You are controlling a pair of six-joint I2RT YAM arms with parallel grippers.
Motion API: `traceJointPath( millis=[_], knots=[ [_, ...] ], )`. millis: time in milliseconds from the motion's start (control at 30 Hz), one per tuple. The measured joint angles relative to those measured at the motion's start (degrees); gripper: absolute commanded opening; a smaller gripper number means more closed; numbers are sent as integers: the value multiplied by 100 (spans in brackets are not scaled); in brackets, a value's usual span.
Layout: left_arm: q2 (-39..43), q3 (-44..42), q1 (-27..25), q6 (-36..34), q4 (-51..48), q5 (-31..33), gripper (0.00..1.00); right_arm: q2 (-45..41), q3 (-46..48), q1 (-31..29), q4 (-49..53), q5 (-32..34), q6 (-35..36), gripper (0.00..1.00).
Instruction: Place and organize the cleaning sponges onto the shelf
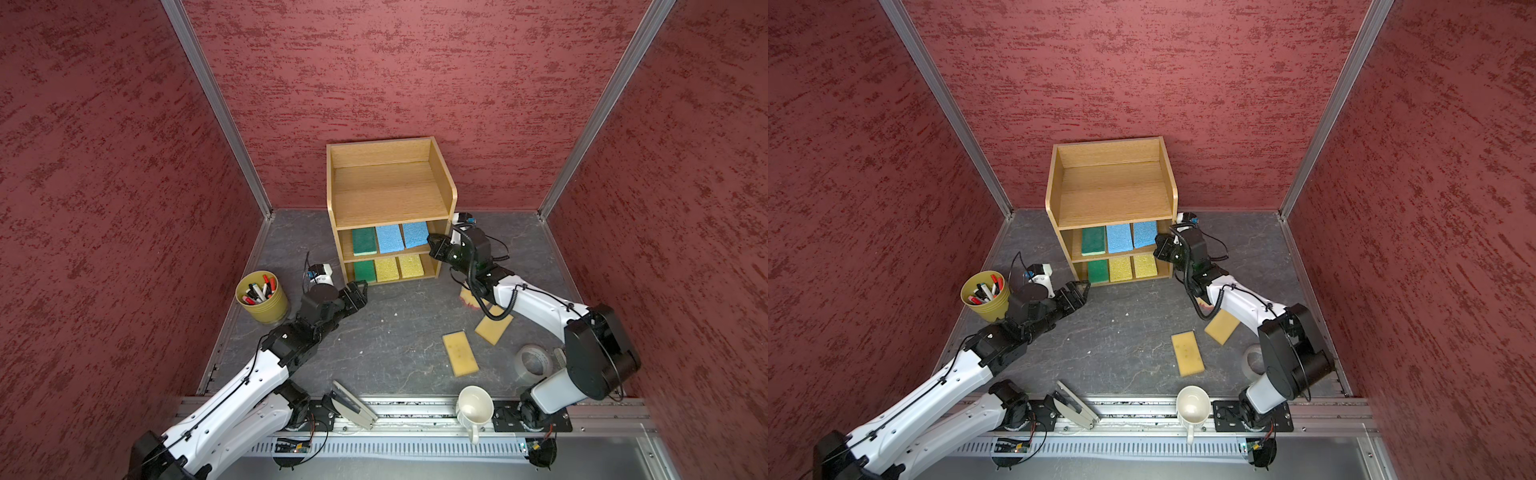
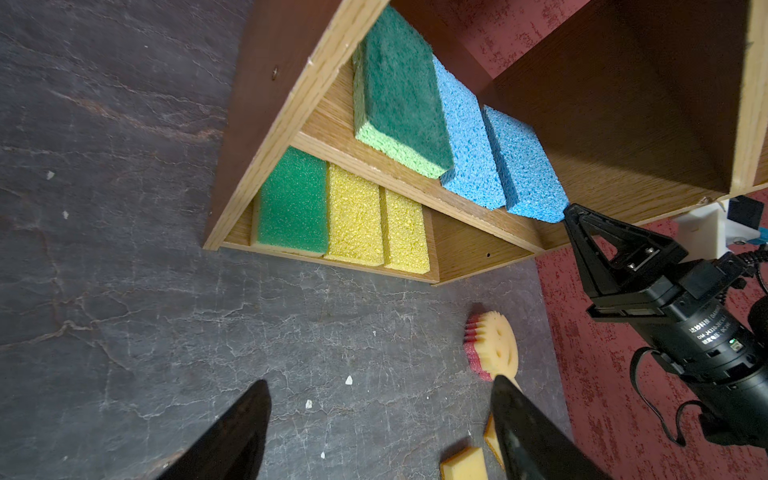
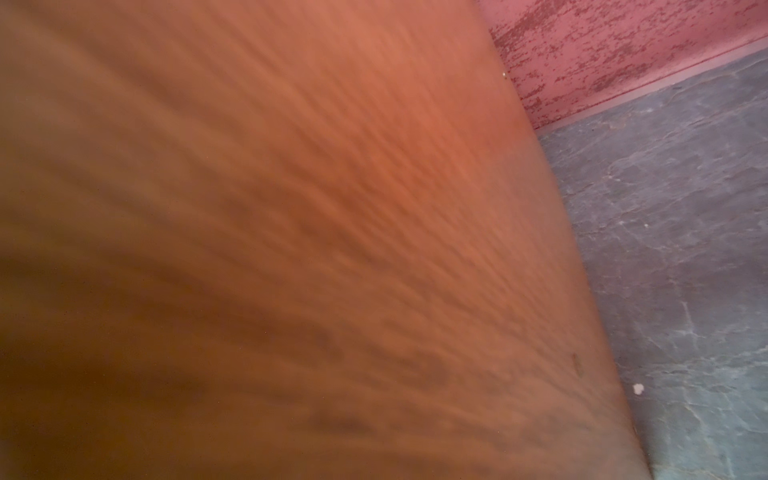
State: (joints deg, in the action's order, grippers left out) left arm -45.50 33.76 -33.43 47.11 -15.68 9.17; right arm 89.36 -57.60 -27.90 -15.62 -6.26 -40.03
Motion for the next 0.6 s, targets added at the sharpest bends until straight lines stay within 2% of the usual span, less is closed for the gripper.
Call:
traceJointPath(
  millis=[467,600],
  knots=[
    [-59,0,0,2,28,-15,84,11,4,50,92,68,-22,21],
    [-59,0,0,2,28,-15,84,-72,90,46,120,177,-33,20]
  ],
)
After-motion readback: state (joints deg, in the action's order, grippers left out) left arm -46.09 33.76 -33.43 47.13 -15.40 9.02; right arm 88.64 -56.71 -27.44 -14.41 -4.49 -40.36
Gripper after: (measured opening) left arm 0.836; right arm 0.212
